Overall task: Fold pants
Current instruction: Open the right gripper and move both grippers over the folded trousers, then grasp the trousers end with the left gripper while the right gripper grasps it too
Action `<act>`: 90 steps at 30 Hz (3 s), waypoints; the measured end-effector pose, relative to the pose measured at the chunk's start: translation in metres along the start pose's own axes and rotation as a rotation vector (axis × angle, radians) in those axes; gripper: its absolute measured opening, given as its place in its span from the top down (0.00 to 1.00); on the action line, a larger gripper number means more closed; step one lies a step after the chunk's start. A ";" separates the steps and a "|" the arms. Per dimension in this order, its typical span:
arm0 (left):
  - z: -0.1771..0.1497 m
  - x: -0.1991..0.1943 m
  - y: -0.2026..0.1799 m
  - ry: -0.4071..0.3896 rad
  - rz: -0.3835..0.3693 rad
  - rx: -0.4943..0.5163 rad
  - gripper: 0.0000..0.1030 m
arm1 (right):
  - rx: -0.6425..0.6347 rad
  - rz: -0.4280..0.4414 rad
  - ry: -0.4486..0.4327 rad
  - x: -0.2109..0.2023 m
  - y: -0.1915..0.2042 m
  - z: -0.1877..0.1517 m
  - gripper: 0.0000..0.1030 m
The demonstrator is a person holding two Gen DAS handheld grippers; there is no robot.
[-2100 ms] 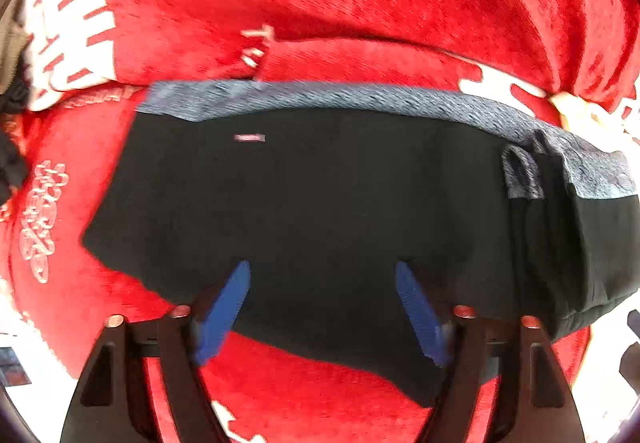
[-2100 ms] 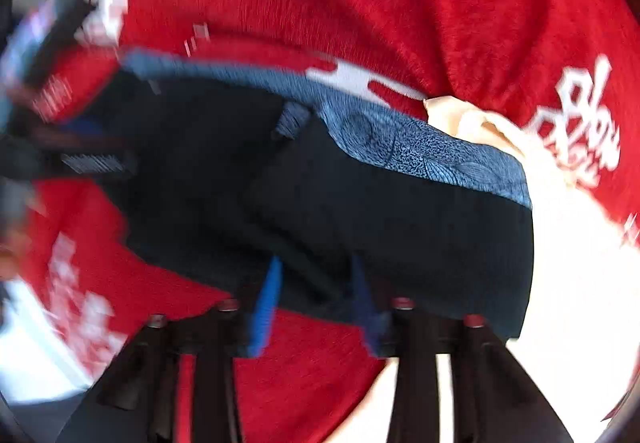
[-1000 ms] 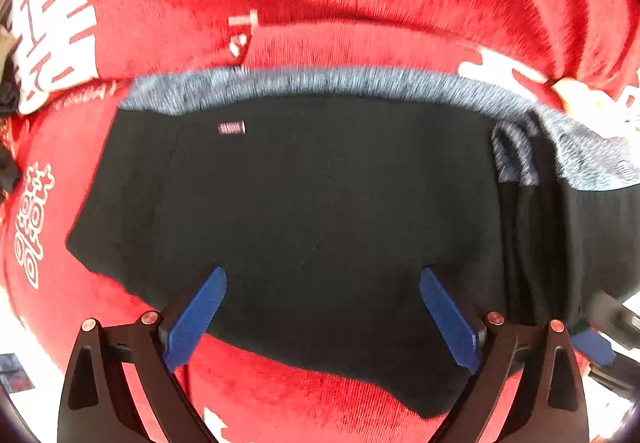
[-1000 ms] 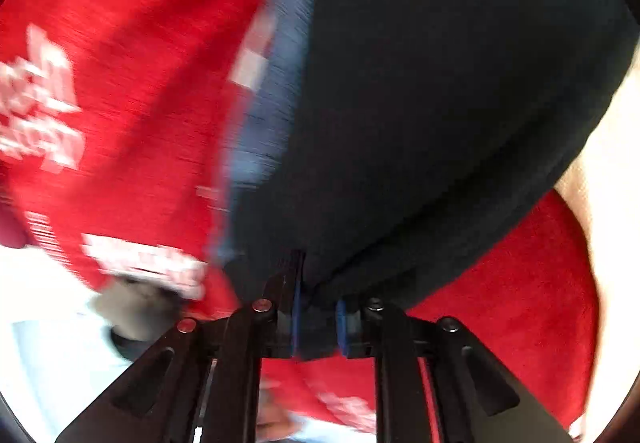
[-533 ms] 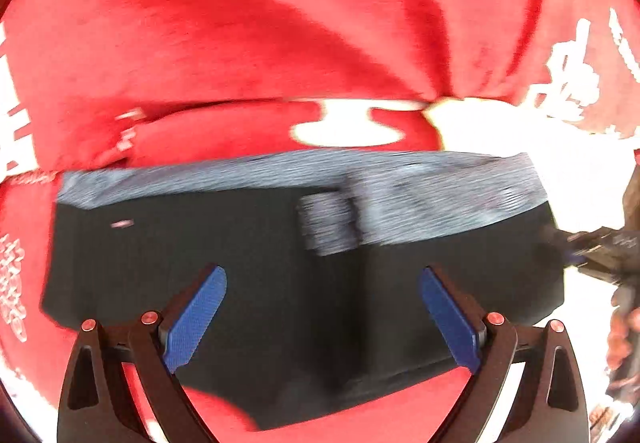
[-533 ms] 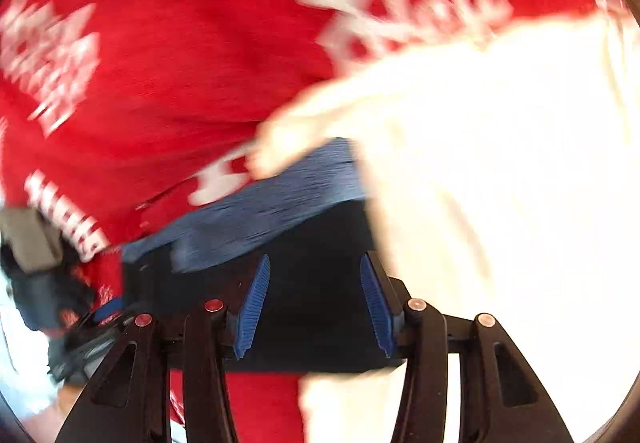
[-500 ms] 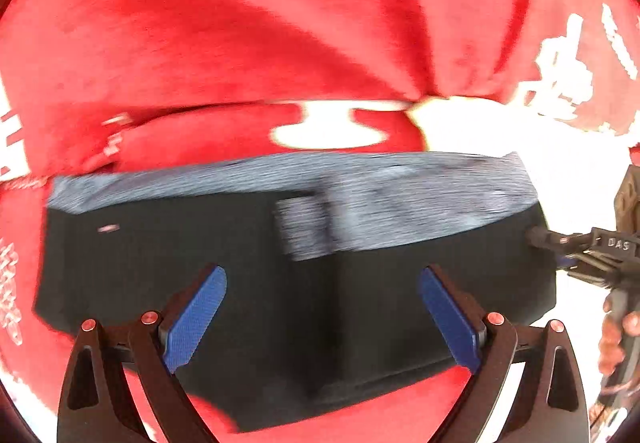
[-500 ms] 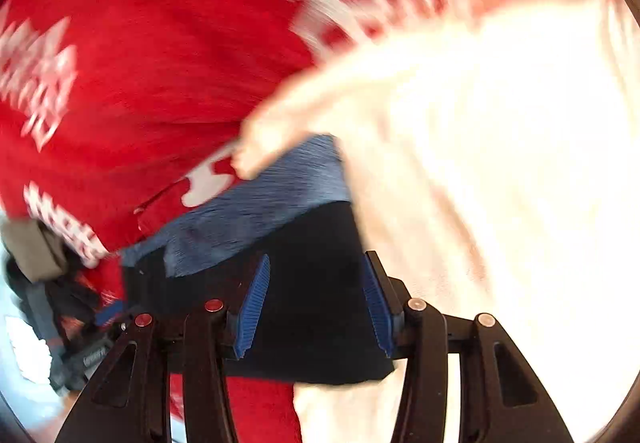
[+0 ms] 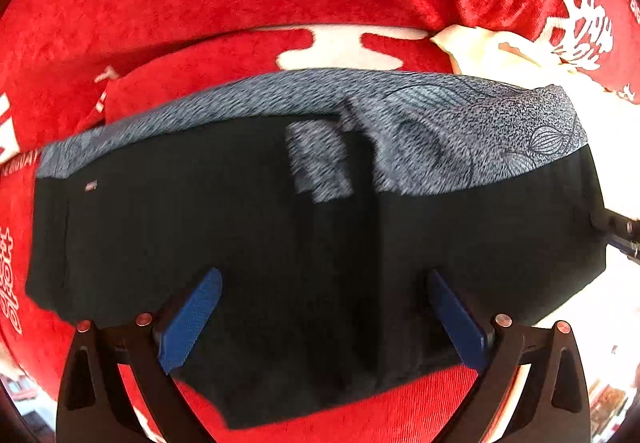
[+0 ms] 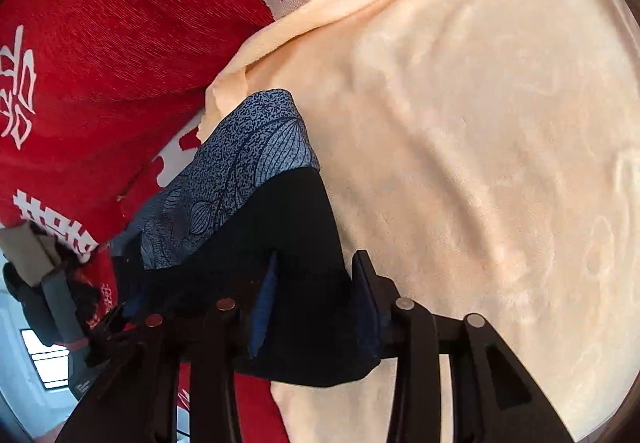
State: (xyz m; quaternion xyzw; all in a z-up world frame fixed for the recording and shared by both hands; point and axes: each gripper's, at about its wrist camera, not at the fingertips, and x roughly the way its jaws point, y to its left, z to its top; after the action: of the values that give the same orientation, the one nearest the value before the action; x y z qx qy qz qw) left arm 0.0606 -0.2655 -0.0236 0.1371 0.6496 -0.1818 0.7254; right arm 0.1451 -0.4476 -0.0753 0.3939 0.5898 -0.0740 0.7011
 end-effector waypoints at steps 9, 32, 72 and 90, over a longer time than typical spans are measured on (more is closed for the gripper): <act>-0.017 -0.023 0.030 0.001 0.008 -0.069 0.00 | -0.056 -0.141 0.005 -0.022 0.023 -0.051 0.37; -0.099 -0.029 0.175 0.064 0.101 -0.313 0.00 | -0.240 -0.157 0.166 0.032 0.148 -0.123 0.34; -0.102 0.005 0.326 -0.037 -0.109 -0.675 0.00 | -0.457 -0.188 0.221 0.086 0.246 -0.115 0.33; -0.088 0.021 0.349 -0.215 -0.538 -0.795 0.00 | -0.550 -0.179 0.231 0.136 0.250 -0.121 0.32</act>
State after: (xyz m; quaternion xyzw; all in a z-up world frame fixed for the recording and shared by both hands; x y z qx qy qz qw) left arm 0.1378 0.0835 -0.0674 -0.3425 0.6023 -0.1141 0.7119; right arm 0.2340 -0.1512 -0.0785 0.1418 0.6959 0.0719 0.7004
